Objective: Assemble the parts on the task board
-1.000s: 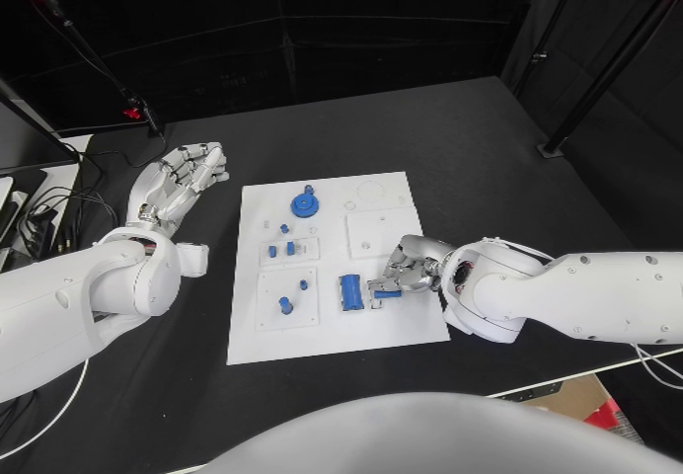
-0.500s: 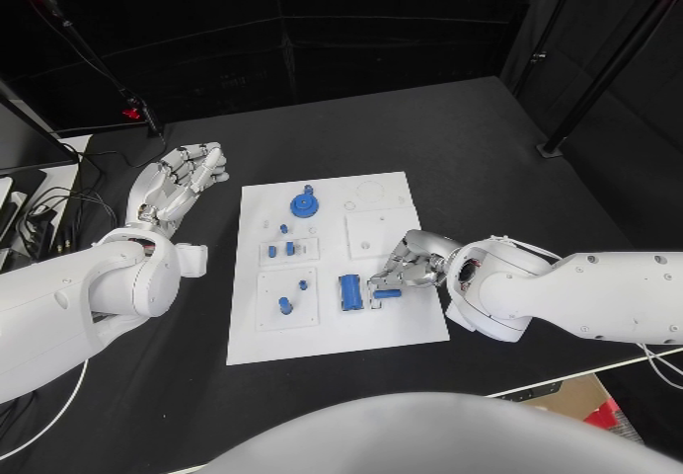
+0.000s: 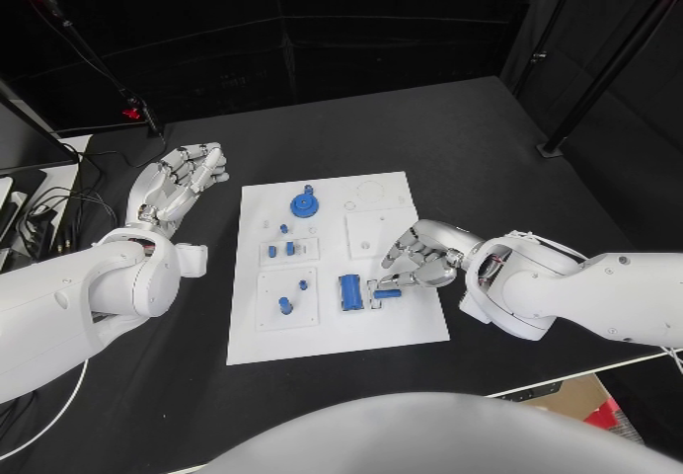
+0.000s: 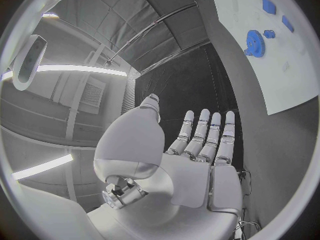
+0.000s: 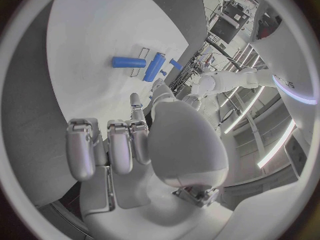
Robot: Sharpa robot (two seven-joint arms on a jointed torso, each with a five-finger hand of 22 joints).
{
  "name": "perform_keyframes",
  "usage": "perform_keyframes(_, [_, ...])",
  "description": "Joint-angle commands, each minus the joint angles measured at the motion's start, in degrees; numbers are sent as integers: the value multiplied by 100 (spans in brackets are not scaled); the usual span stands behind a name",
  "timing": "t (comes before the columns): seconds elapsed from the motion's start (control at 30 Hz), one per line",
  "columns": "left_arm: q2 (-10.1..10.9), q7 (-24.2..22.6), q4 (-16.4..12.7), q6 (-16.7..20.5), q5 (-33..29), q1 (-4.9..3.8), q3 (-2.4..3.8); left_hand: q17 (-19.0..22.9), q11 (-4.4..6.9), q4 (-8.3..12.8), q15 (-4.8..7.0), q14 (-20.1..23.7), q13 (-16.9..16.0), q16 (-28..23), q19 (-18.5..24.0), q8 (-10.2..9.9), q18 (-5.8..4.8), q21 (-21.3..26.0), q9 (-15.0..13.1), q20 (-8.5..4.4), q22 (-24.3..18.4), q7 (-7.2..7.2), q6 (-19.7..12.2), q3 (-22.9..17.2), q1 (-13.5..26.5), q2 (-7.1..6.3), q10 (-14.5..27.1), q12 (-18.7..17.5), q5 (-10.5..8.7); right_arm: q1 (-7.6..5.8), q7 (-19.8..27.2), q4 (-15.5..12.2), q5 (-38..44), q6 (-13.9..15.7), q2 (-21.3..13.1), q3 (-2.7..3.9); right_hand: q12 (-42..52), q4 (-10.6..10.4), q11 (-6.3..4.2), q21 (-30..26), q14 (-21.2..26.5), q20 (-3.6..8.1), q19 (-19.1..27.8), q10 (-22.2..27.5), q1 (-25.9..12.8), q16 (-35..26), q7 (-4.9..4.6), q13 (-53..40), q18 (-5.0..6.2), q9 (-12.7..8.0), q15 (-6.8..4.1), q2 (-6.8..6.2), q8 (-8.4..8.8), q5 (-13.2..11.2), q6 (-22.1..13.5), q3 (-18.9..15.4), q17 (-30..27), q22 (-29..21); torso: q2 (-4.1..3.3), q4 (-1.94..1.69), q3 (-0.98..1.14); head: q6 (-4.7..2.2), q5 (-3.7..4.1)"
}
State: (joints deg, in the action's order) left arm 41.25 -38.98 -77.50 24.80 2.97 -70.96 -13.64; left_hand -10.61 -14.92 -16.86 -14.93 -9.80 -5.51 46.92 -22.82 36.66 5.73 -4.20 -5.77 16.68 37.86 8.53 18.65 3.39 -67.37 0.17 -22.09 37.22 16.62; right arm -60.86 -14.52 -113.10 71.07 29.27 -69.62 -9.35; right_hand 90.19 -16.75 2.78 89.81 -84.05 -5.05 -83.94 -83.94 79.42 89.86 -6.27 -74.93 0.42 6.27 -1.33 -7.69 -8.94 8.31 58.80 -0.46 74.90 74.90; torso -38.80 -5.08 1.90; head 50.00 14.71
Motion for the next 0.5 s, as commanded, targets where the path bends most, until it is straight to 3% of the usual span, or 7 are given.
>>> perform_keyframes(0.03, [9,-380,-8,-45,-2,-6,5,9,10,13,4,-11,10,27,48,26,-86,21,7,-1,-7,838,-44,32,-5,70,35,26,38,6,468,-31,558,-270,-61,-4,-19,-7,-48,19,-595,13,-606,-606,43,14,28,-1507,-42,3,-24,-116,-27,-38,24,83,1510,1510,0,5,-2,0,3])
perform_keyframes(0.23, [15,-381,-9,-46,-2,2,5,9,10,13,4,-11,10,27,48,26,-86,21,7,-1,-7,838,-44,32,-5,70,35,26,38,18,328,-33,991,-393,-74,-5,-19,-8,-48,19,-595,15,-606,-606,106,14,29,-1507,-42,-3,-23,-198,-14,-46,29,117,1510,1510,1,4,1,0,20])
perform_keyframes(0.5, [19,-383,-14,-53,-2,13,5,9,10,13,4,-11,10,27,48,26,-86,21,7,-1,-7,838,-44,32,-5,70,35,26,38,31,-33,11,1305,-562,54,-6,-19,-9,-46,19,-595,15,-606,-606,153,14,26,-1507,-42,-10,-22,-189,0,-48,25,163,1510,1510,2,-6,1,0,24])
